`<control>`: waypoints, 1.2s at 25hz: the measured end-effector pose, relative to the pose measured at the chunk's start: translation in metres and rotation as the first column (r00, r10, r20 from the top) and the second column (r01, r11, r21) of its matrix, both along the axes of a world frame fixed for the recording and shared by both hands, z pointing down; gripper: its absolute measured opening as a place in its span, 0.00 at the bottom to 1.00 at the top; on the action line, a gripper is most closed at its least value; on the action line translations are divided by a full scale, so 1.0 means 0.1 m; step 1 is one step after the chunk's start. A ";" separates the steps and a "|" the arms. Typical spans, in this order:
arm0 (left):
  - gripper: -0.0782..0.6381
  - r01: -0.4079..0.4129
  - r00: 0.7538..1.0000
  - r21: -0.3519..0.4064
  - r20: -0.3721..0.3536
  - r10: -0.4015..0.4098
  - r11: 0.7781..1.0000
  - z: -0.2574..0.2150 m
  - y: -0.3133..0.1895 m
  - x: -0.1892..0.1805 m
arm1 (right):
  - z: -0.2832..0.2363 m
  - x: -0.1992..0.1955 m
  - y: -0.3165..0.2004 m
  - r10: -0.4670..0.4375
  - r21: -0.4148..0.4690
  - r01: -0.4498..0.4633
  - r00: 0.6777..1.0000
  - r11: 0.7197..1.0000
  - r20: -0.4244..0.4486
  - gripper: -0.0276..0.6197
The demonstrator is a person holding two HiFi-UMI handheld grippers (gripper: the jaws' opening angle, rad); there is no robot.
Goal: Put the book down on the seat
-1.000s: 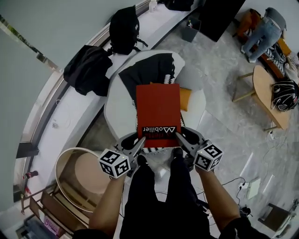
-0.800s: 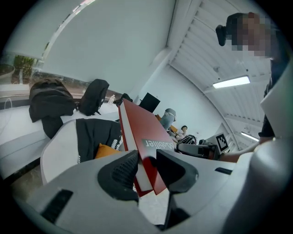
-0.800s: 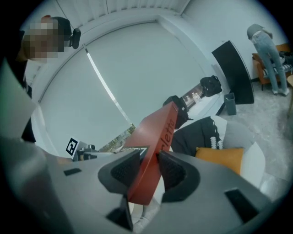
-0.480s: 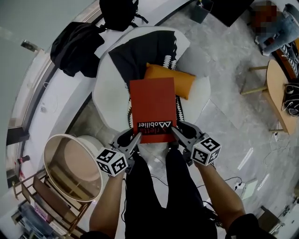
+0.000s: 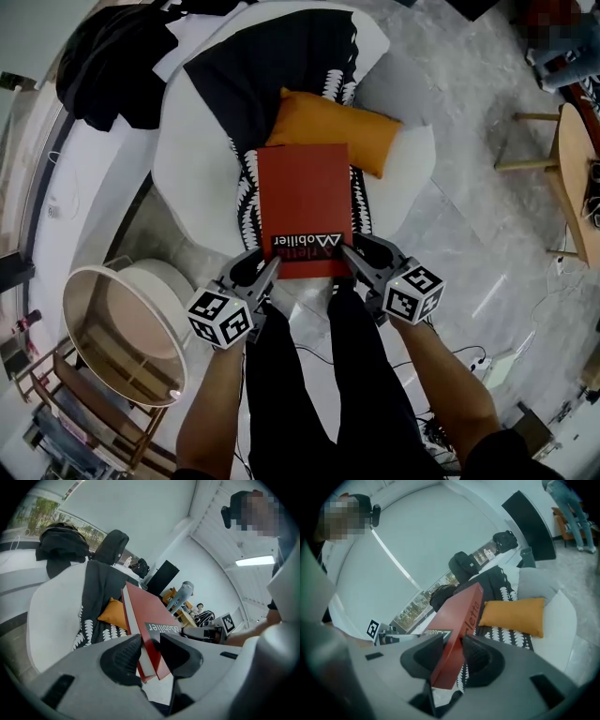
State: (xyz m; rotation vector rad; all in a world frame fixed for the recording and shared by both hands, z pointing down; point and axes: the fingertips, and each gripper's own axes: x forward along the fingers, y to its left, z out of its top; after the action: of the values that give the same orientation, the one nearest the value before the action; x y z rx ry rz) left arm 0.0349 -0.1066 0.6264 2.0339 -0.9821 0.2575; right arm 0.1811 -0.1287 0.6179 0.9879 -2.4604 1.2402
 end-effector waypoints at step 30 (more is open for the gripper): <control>0.30 -0.019 0.997 -0.114 0.068 0.027 0.993 2.12 -0.15 -0.23 | 2.17 -0.26 -0.15 -0.014 -0.129 0.003 0.996 0.992 -0.087 0.26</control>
State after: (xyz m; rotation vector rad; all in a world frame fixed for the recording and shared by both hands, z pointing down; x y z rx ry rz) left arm 0.0123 -0.1215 0.8388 1.9452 -0.9650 0.3894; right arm 0.1551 -0.1433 0.8350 0.9754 -2.2853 1.3054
